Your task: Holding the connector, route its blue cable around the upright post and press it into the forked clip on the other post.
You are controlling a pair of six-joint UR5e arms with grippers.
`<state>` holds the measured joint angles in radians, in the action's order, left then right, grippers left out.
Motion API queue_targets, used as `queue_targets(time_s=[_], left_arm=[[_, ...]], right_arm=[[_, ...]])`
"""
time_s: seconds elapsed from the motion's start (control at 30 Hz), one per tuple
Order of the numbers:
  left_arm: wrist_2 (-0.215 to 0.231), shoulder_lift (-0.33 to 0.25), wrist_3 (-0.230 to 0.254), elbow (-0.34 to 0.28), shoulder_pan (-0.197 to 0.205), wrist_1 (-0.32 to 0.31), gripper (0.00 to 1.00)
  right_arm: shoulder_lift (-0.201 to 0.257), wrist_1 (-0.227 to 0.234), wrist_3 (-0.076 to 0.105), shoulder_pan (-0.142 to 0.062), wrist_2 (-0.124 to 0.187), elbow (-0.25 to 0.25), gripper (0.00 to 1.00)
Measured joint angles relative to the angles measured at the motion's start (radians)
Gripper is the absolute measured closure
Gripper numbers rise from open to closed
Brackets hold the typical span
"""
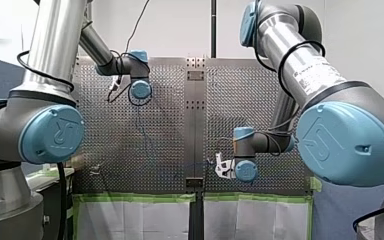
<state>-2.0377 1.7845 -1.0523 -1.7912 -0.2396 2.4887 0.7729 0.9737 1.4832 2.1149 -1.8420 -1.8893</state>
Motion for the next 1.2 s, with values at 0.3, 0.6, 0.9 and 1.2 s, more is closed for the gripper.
queue_targets(time_s=[0.3, 0.6, 0.9, 1.2], left_arm=[[0.032, 0.0, 0.001, 0.005, 0.008, -0.004, 0.0], [0.028, 0.02, 0.0, 0.027, 0.008, 0.024, 0.0], [-0.037, 0.095, 0.014, 0.029, -0.002, 0.05, 0.0], [-0.047, 0.176, 0.015, 0.029, -0.01, 0.07, 0.0]], right_arm=[[0.0, 0.006, 0.0, 0.0, 0.009, 0.0, 0.92], [0.0, 0.006, 0.0, -0.001, 0.012, 0.0, 0.92], [0.0, 0.001, 0.006, -0.002, 0.012, 0.0, 0.92], [0.0, -0.001, 0.007, -0.002, 0.012, 0.0, 0.92]])
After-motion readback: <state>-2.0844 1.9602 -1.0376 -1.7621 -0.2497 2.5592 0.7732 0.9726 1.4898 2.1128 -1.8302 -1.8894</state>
